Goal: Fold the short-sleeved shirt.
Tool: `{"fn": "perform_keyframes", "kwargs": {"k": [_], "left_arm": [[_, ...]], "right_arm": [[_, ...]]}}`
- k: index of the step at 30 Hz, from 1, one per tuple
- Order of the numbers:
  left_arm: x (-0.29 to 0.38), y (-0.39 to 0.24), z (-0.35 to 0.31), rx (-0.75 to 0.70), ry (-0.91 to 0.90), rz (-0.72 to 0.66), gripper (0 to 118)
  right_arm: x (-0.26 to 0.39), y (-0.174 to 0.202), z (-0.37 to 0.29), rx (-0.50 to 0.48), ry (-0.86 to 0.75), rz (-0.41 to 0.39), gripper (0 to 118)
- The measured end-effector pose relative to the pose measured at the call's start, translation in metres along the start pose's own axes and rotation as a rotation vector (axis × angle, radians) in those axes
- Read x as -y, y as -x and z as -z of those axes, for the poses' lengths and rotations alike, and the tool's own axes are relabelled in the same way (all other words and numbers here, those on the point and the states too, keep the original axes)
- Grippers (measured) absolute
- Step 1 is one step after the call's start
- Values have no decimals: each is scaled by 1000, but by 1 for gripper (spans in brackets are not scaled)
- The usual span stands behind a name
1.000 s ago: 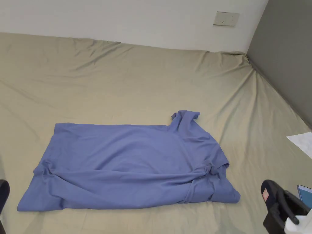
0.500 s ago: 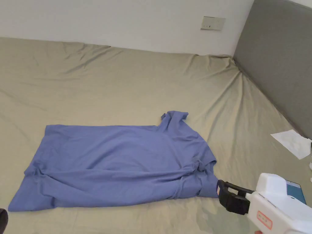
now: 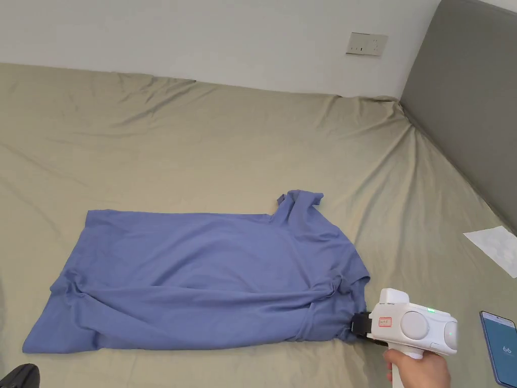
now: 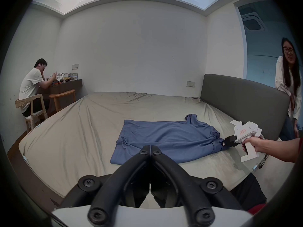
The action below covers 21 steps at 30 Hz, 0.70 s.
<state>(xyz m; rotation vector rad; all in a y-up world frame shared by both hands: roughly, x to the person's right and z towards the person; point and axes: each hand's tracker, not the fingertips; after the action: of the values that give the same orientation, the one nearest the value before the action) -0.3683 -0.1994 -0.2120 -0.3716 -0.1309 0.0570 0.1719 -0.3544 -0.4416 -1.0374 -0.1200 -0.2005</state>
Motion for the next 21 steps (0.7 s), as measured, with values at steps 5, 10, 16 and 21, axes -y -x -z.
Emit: {"fn": "perform_keyframes", "kwargs": {"k": [5, 10, 16, 21], "left_arm": [[2, 5, 17, 4, 21, -7, 0], [-9, 51, 95, -33, 92, -98, 86], [13, 123, 220, -173, 425, -212, 102], [57, 122, 262, -177, 607, -179, 79]], "right_arm": [[1, 15, -4, 13, -16, -83, 12], [0, 16, 0, 31, -9, -99, 10], [0, 17, 2, 34, -4, -127, 10], [1, 17, 1, 30, -1, -108, 10]]}}
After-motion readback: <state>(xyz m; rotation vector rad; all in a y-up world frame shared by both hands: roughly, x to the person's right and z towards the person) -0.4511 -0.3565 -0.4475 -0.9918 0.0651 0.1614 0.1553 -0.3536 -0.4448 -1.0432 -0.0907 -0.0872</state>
